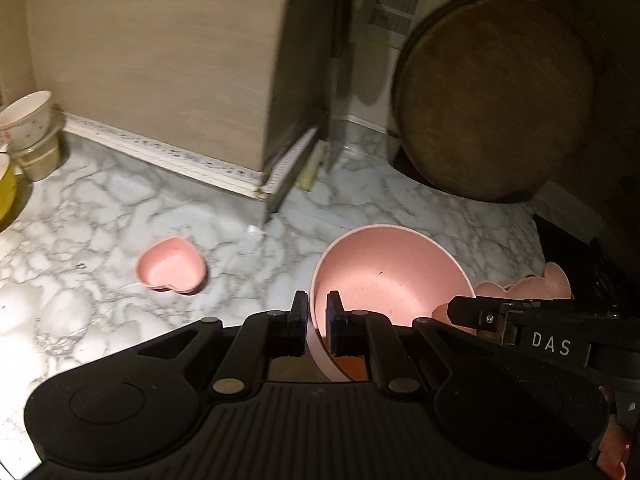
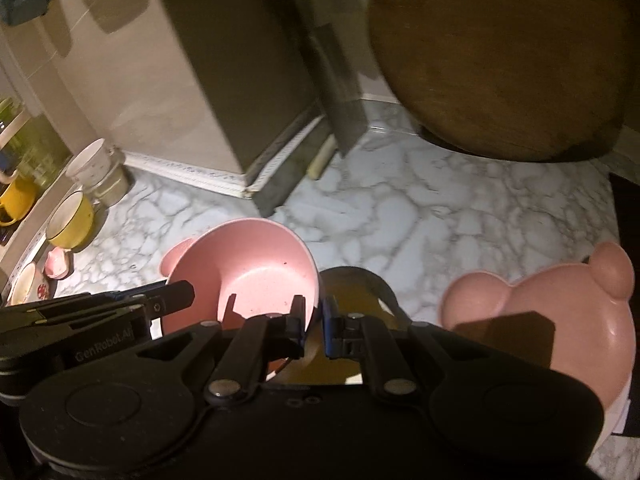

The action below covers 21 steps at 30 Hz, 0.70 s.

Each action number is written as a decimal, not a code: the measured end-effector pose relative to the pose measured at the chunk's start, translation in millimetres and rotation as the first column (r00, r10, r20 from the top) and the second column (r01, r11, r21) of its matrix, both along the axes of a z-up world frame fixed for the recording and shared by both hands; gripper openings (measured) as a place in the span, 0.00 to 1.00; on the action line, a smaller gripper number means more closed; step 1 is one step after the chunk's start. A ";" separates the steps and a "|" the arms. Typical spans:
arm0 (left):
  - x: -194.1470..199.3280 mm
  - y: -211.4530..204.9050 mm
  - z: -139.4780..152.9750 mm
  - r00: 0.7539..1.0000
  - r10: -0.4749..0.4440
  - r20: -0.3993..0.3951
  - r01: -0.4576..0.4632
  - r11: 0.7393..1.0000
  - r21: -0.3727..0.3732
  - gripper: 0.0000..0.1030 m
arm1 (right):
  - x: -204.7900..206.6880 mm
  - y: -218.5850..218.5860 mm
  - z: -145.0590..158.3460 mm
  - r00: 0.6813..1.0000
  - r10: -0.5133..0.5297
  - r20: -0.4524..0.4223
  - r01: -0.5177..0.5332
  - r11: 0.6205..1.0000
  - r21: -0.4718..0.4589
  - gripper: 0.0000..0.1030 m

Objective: Organize plates and bowls
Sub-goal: 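Carry the pink bowl over and lower it into the cream bowl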

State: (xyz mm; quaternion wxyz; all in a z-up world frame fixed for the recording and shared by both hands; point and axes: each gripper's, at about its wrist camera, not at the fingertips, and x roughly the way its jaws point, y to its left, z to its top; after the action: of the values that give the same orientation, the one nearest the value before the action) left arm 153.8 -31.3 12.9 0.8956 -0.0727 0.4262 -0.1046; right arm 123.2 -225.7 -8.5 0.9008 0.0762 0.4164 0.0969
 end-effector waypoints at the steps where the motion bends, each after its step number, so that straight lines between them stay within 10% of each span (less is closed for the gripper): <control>1: 1.0 -4.2 -0.8 1.000 -0.007 -0.003 0.007 1.000 0.002 0.09 | -0.5 -4.3 -0.7 1.000 -0.009 -0.002 0.009 1.000 0.002 0.07; 21: 19.4 -41.7 -30.4 0.993 -0.076 -0.088 0.080 0.996 0.043 0.09 | 3.9 -35.1 -29.9 0.993 -0.081 -0.089 0.082 0.996 0.017 0.08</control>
State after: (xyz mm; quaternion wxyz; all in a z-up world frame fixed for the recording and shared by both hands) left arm 173.3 -73.0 -17.6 0.8731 -0.0396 0.4692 -0.1265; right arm 127.1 -260.8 -38.4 0.8838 0.1069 0.4514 0.0609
